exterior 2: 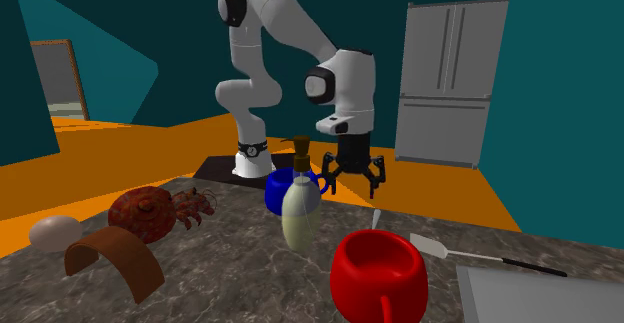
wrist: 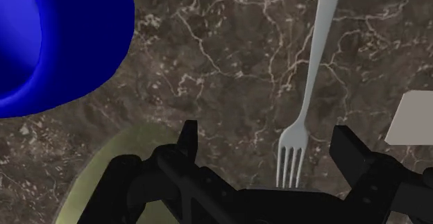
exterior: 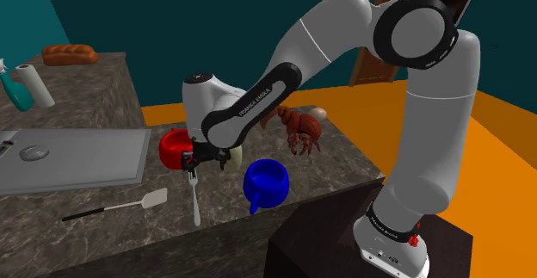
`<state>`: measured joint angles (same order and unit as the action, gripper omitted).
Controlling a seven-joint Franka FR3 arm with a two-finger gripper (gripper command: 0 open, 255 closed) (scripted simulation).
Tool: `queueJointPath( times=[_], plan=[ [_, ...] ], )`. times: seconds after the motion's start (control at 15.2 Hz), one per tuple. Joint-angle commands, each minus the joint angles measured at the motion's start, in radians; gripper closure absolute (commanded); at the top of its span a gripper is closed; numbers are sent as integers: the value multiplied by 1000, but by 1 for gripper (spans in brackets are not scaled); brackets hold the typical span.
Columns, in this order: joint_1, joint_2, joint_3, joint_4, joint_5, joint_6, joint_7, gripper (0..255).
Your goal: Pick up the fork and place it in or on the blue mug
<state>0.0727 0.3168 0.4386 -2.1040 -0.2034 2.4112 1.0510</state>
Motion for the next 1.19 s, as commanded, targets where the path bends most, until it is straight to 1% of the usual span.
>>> queueJointPath(
  times=[0.0,0.2,0.33,0.79,1.12],
  plan=[
    [32,81,-31,68,-57,13,64,0],
    [87,197,-77,192,-116,9,139,0],
    [116,258,-101,263,-138,3,171,0],
    [133,331,-128,278,-169,59,190,0],
    [135,337,-130,280,-171,64,191,0]
  ],
)
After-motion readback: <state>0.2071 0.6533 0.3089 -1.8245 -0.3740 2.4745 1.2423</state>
